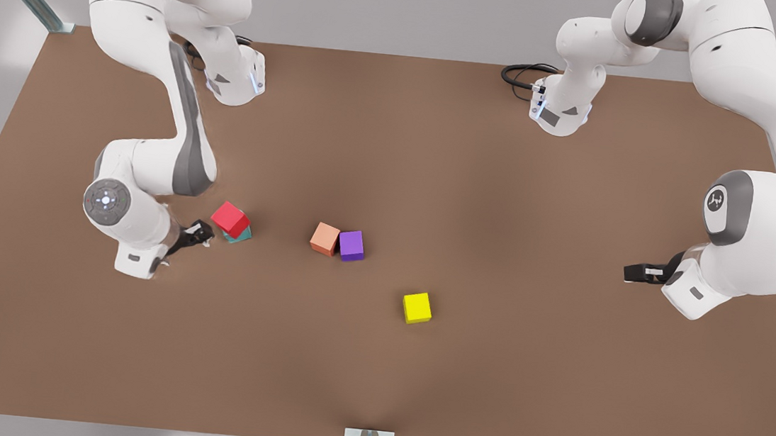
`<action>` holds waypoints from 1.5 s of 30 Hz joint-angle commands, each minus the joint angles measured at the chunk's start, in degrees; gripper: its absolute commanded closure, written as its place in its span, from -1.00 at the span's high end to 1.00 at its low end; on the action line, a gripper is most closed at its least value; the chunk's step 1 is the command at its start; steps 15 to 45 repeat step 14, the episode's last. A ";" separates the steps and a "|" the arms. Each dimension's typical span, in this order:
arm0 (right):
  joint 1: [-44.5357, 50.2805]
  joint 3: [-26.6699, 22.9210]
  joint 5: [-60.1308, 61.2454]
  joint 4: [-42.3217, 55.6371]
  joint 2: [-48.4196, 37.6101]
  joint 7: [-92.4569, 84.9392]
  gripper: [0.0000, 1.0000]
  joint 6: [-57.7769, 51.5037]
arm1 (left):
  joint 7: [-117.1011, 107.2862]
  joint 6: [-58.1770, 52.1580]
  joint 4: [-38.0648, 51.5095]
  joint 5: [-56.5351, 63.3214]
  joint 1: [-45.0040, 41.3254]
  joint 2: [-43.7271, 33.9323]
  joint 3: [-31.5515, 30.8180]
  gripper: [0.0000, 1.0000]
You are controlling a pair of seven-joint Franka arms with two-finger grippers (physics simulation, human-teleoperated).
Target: Pick up red wooden cube and pass to hand red wooden cube and place in blue wooden cube
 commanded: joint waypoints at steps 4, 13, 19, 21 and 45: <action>-1.76 -0.05 0.14 4.25 -5.72 17.44 1.00 -17.58 | -0.01 -0.04 0.03 0.04 0.00 -0.07 0.00 1.00; -5.01 -1.02 0.22 7.50 -8.63 19.37 1.00 -22.33 | -0.01 -0.04 0.03 0.04 0.00 -0.07 0.00 1.00; -5.01 -1.02 0.14 7.50 -8.63 19.28 1.00 -22.33 | -0.01 -0.04 0.03 0.04 0.00 -0.07 0.00 1.00; -5.01 -1.02 0.14 7.50 -8.63 19.28 1.00 -22.33 | -0.01 -0.04 0.03 0.04 0.00 -0.07 0.00 1.00; -5.01 -1.02 0.14 7.50 -8.63 19.28 1.00 -22.33 | -0.01 -0.04 0.03 0.04 0.00 -0.07 0.00 1.00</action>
